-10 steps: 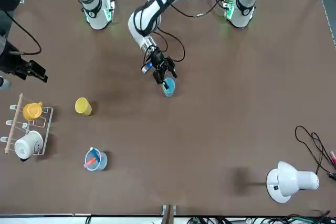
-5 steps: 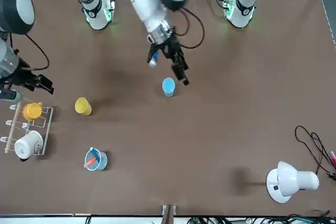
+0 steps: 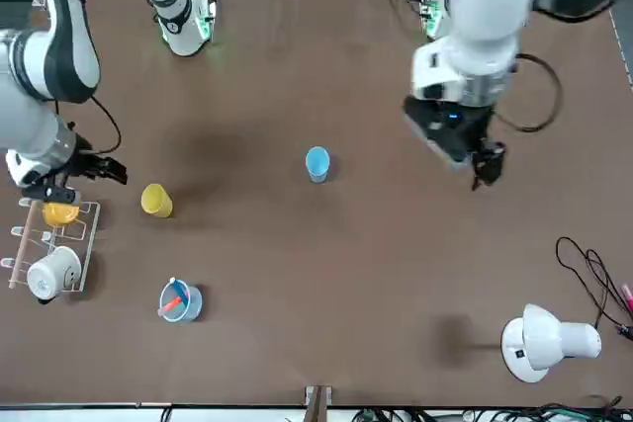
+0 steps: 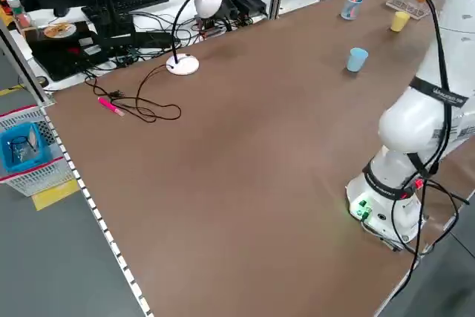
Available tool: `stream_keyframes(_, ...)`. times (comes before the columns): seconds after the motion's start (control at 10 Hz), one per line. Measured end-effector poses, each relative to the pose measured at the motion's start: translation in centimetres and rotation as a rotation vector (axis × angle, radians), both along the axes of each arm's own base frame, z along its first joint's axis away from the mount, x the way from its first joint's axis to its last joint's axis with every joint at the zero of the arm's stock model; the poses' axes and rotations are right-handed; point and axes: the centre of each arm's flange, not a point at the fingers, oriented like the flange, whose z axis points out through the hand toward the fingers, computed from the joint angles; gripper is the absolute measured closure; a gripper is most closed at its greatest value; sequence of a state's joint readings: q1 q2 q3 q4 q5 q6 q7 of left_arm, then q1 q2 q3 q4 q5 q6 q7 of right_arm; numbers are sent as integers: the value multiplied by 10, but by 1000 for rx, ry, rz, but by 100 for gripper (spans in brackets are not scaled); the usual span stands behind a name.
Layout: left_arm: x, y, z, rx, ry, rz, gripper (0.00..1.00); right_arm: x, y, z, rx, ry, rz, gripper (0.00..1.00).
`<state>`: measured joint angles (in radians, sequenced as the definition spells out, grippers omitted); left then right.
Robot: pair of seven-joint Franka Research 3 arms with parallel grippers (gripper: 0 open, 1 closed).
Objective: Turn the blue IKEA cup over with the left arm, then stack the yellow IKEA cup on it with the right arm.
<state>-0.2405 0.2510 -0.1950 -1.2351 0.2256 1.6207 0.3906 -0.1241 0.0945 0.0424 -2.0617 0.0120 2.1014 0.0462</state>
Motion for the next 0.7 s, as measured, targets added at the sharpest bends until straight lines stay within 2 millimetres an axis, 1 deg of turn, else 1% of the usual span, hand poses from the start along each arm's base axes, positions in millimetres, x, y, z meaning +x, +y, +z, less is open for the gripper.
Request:
stream_keyframes(0.1, 6, 49, 12, -64, 9, 84, 1, -1, 0, -19, 0, -3, -1, 0)
stream_keyframes(0.2, 6, 100, 22, -117, 22, 171, 1, -1, -2, -36, -5, -12, 0, 0)
stream_keyframes(0.3, 4, 147, 29, -155, 35, 256, 1, -3, -7, -53, -13, -19, 3, 0)
stream_keyframes(0.4, 1, 183, 33, -183, 42, 360, 1, -5, -12, -67, -17, -20, 9, 0)
stream_keyframes(0.5, -2, 198, 35, -203, 45, 483, 1, -8, -14, -77, -23, -25, 14, 0)
stream_keyframes(0.6, -6, 199, 35, -212, 53, 581, 1, -10, -14, -86, -27, -32, 19, 0)
stream_keyframes(0.7, -9, 200, 35, -214, 64, 640, 1, -12, -14, -96, -28, -40, 21, 0)
